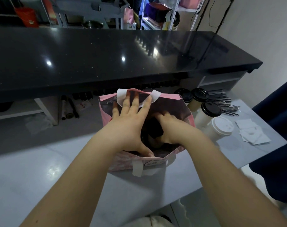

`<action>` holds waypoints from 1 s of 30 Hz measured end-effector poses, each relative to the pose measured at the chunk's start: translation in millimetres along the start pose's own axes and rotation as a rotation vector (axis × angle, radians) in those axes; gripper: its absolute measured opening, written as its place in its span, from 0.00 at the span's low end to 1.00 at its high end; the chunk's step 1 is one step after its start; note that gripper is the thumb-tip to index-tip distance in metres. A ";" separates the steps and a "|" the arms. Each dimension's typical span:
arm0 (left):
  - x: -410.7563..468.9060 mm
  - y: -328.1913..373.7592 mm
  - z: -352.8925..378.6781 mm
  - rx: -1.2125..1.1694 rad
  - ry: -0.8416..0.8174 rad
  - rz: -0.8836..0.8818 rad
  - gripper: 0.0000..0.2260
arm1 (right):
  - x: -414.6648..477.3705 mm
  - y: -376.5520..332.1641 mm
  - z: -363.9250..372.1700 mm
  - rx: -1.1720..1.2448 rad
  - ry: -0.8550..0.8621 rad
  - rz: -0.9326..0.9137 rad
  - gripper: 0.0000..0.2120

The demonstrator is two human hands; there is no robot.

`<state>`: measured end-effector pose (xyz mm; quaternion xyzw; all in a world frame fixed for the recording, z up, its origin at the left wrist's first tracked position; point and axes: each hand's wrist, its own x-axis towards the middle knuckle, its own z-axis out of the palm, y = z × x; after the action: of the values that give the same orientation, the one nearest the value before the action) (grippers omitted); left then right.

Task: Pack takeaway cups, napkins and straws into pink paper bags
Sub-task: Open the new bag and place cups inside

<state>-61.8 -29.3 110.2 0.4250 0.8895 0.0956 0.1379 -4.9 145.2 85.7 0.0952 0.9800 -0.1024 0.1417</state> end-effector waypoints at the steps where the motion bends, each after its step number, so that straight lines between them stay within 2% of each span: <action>1: -0.7 -0.5 0.1 -0.001 0.007 -0.008 0.68 | -0.8 1.8 4.0 0.000 -0.011 -0.006 0.41; 6: -2.9 -0.4 4.2 0.040 0.059 -0.058 0.66 | -5.2 4.9 20.0 0.033 0.004 -0.019 0.41; 15: -6.5 2.8 5.4 0.026 0.079 -0.003 0.68 | 4.0 15.4 16.3 0.129 0.133 0.074 0.41; 26: -0.3 0.5 8.4 0.016 0.074 -0.029 0.66 | 10.7 16.8 31.3 0.016 0.021 -0.013 0.42; 30: 2.8 -4.2 8.1 -0.020 0.099 -0.037 0.65 | 14.3 19.5 39.6 -0.147 -0.076 -0.046 0.40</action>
<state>-63.9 -29.3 100.9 0.4020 0.9019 0.1228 0.0995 -4.0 157.2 40.9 0.0578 0.9807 -0.0367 0.1829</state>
